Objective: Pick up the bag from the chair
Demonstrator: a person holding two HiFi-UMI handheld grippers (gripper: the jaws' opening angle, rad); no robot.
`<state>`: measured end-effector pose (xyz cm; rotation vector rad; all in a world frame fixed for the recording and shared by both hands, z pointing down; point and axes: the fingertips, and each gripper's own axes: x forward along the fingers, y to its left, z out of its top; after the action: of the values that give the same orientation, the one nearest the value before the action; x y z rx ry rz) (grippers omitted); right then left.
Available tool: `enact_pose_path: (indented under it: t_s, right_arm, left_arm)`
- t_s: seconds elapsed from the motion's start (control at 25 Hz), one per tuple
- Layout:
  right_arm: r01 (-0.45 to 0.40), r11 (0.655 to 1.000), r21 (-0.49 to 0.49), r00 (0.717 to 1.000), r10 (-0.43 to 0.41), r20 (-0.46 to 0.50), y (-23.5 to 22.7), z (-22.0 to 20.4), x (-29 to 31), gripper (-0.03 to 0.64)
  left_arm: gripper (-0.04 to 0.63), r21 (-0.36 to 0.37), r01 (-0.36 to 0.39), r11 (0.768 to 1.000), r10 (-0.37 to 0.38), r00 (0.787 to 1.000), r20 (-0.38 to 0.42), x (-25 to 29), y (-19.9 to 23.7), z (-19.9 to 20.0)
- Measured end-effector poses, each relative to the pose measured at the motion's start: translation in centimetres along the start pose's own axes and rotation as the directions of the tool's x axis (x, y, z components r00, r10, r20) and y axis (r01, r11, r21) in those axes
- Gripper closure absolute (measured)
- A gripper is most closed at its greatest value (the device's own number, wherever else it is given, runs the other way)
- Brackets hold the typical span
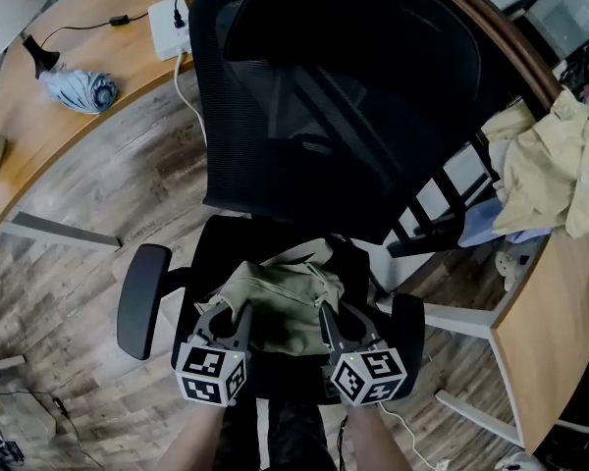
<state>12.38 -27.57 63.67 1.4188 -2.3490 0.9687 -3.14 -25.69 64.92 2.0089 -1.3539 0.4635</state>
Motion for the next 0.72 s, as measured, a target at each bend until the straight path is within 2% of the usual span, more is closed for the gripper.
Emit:
enact_pose_path:
  t_s: [0.72]
  right_arm:
    - [-0.051,0.999,-0.010,0.995,0.052,0.086,3.7,5.2,-4.5,0.551]
  left_arm:
    - [0.575,0.057,0.016,0.998,-0.021,0.997,0.081,-4.7,-1.8,5.8]
